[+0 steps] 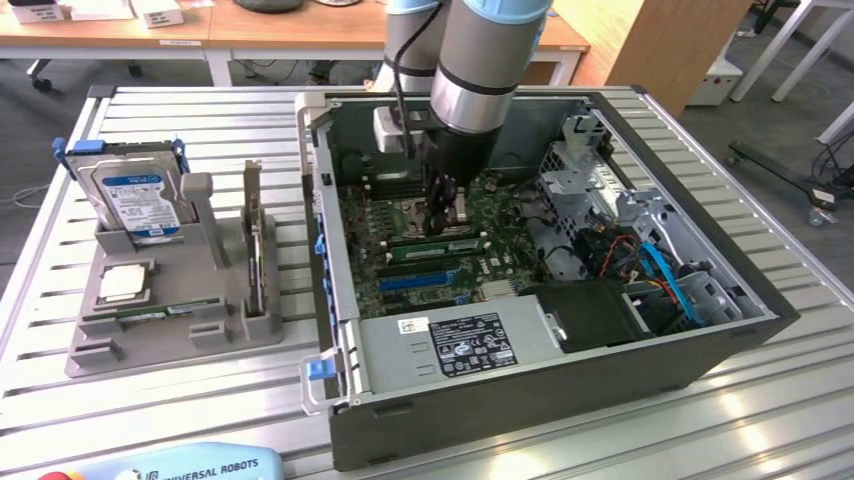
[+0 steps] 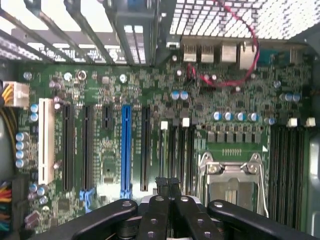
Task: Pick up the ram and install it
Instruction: 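Press down the ram until it locks into place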
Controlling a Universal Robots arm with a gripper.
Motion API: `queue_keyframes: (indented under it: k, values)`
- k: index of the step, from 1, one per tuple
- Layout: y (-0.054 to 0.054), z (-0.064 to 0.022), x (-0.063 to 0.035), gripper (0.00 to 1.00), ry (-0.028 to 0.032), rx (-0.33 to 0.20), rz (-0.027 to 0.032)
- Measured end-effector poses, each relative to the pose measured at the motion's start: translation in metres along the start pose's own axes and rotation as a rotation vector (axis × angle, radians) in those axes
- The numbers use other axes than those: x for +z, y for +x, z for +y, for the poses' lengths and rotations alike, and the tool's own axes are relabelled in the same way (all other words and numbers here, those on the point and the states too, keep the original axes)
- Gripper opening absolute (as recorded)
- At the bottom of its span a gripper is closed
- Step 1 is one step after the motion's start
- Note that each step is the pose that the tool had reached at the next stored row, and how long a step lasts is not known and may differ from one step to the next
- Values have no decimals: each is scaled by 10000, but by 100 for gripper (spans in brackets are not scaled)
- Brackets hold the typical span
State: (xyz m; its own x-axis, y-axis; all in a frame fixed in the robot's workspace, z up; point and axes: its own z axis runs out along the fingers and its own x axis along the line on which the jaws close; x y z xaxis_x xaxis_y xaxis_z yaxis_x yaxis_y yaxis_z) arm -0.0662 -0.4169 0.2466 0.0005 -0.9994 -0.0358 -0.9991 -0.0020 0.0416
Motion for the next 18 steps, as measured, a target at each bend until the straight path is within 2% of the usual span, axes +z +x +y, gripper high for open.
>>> queue_keyframes:
  k: [9,18]
  values:
    - [1,-208,-9,10,-1,-1,1]
    - [0,-211,-19,10,-1,0,1]
